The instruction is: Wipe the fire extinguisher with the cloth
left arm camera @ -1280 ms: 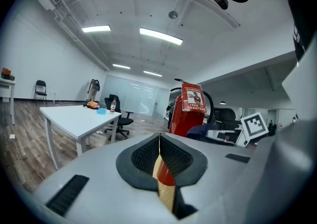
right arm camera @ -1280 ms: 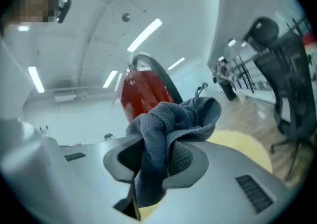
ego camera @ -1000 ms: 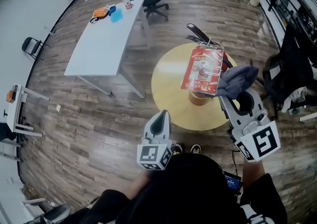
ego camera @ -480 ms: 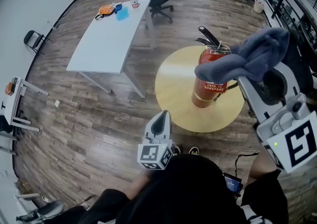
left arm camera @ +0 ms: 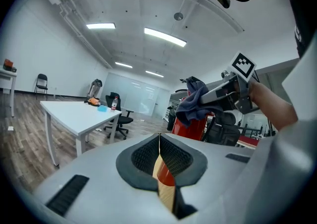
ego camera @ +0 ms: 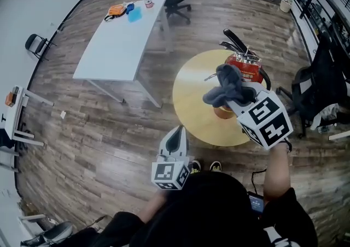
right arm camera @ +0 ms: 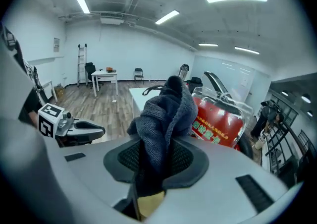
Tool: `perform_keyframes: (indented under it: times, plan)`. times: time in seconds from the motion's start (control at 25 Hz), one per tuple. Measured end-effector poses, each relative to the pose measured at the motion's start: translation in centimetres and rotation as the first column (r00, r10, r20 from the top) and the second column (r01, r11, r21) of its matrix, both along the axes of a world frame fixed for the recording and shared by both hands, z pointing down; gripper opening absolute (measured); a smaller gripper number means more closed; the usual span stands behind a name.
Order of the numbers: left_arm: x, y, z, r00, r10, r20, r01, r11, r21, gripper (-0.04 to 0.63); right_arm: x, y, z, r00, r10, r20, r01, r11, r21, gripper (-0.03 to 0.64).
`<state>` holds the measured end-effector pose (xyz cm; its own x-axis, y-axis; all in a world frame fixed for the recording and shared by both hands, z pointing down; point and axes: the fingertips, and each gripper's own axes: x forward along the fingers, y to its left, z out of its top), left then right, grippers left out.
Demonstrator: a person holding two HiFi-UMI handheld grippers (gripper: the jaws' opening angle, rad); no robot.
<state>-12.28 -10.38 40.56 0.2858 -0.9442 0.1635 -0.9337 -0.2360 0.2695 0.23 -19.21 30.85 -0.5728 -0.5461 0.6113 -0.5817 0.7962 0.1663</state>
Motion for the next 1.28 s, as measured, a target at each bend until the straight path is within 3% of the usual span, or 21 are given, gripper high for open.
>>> perform_keyframes:
  times: [0.12,0.2,0.28,0.4,0.52,0.68,0.76,0.96,1.28]
  plan:
    - [-0.3,-0.1,0.0,1.000,-0.009,-0.003,0.009,1.000,0.004,0.023,1.2,0.3,-0.3,0.999,0.034,0.006,-0.035,0.999,0.037,0.107]
    - [-0.5,-0.1,0.0,1.000,-0.011,-0.005,0.011,1.000,0.008,0.023,3.1,-0.1,-2.9,0.996,0.088,-0.026,-0.083,0.985,0.149,0.107]
    - [-0.7,0.0,0.0,1.000,-0.010,-0.005,0.010,1.000,0.009,0.023,4.7,-1.2,-7.0,0.991,0.127,-0.032,-0.113,0.953,0.281,0.107]
    - [-0.6,0.0,-0.2,1.000,0.001,-0.008,-0.001,1.000,0.012,0.024,4.9,-4.1,-13.2,0.995,0.096,-0.027,-0.079,0.922,0.378,0.107]
    - [0.2,-0.2,-0.2,1.000,0.026,-0.017,-0.026,1.000,0.004,0.023,1.5,-8.0,-15.2,0.997,-0.029,-0.066,0.048,0.955,0.294,0.108]
    - [1.2,0.2,-0.4,0.998,0.052,-0.022,-0.052,0.999,0.004,0.023,-0.2,-10.4,-10.6,0.970,-0.117,-0.214,0.127,0.992,0.030,0.109]
    - [1.5,0.3,-0.7,0.998,0.057,-0.021,-0.057,0.998,0.010,0.023,0.6,-10.3,-9.7,0.977,-0.121,-0.174,0.116,0.993,-0.037,0.109]
    - [1.3,0.0,-0.5,0.998,0.056,-0.016,-0.057,0.998,-0.006,0.023,4.1,-8.3,-9.4,0.993,-0.092,-0.074,0.087,0.994,-0.064,0.109]
    - [4.0,-0.3,0.3,0.995,0.100,-0.002,-0.100,0.995,-0.019,0.024,9.4,-2.8,-5.4,0.997,-0.051,-0.063,0.050,0.999,-0.015,0.109]
